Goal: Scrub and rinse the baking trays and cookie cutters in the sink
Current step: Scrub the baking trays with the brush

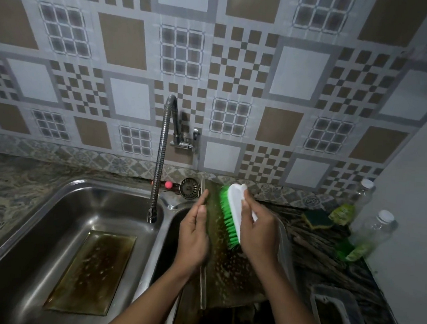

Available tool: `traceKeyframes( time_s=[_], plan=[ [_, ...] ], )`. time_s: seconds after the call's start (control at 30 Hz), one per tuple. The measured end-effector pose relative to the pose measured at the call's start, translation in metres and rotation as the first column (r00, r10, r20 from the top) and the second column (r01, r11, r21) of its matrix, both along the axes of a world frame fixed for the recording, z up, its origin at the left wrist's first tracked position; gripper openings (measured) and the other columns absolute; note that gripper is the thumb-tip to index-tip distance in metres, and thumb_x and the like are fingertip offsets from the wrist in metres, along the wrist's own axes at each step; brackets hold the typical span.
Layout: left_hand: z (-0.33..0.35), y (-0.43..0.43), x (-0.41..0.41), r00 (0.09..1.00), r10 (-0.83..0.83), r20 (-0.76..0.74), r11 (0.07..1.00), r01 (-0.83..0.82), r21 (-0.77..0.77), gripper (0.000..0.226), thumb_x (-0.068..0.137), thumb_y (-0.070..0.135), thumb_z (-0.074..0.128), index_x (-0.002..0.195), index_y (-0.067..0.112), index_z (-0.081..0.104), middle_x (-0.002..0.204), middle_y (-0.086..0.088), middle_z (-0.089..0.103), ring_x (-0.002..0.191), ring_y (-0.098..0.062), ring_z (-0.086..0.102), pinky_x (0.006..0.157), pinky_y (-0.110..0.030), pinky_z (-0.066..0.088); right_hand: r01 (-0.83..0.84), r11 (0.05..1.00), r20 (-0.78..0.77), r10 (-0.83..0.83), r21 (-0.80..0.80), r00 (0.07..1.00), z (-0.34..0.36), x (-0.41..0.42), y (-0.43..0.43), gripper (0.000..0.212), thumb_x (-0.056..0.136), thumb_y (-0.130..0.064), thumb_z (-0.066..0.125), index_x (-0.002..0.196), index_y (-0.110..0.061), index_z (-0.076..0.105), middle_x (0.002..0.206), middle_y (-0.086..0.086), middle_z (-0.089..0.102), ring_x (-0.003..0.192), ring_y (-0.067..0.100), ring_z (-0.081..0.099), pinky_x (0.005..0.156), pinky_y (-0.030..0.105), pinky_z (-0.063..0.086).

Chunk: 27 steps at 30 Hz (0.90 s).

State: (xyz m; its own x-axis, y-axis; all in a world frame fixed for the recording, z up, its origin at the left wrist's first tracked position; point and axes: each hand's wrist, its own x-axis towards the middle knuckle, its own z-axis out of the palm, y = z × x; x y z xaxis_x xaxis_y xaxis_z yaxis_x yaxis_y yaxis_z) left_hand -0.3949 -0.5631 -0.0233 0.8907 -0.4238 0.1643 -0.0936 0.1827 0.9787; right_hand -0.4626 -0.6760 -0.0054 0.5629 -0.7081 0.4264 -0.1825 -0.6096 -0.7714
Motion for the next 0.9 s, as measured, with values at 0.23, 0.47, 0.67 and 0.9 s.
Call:
traceKeyframes(
  time_s=[0.23,0.47,0.67,0.9],
  plan=[
    [-0.002,-0.008,0.008,0.996,0.086,-0.034,0.996,-0.086,-0.010,0.048,0.098,0.048,0.028,0.139,0.035,0.050,0.097,0.010,0.074,0.084,-0.011,0.064,0.072,-0.028,0.052,-0.177,0.979,0.036,0.181,-0.097,0.983,-0.015,-0.013,0.033,0.035,0.097,-0.042,0.047,0.131,-0.036,0.057,0.108,-0.008,0.070,0.099,0.004,0.064,0.081,0.028,0.054],
    [0.007,-0.013,-0.006,0.996,0.076,-0.039,0.996,-0.078,-0.049,0.048,0.101,0.044,0.035,0.143,0.023,0.048,0.143,0.008,0.052,0.134,-0.006,0.047,0.114,-0.039,0.037,-0.050,0.999,0.082,0.052,-0.020,0.995,-0.023,-0.041,0.023,0.035,0.096,-0.028,0.056,0.129,-0.039,0.054,0.115,-0.010,0.067,0.104,-0.005,0.060,0.083,0.012,0.049],
    [0.016,-0.008,-0.005,0.987,0.157,0.014,0.986,-0.156,-0.051,0.045,0.099,0.017,0.053,0.141,0.031,0.048,0.132,0.022,0.058,0.116,0.004,0.057,0.099,-0.019,0.047,-0.123,0.989,0.116,0.132,-0.078,0.984,-0.047,-0.082,0.043,0.037,0.095,-0.036,0.050,0.130,-0.029,0.060,0.107,-0.021,0.063,0.102,-0.008,0.060,0.079,0.014,0.049],
    [0.020,0.011,-0.010,0.981,0.159,0.108,0.987,-0.162,0.019,0.044,0.097,0.004,0.053,0.137,0.021,0.053,0.131,0.011,0.060,0.105,0.012,0.059,0.087,-0.009,0.048,0.033,0.978,-0.020,-0.029,0.205,0.999,-0.069,-0.126,0.002,0.040,0.095,-0.023,0.057,0.124,-0.049,0.050,0.126,-0.016,0.058,0.117,0.005,0.057,0.091,0.017,0.044]
  ],
)
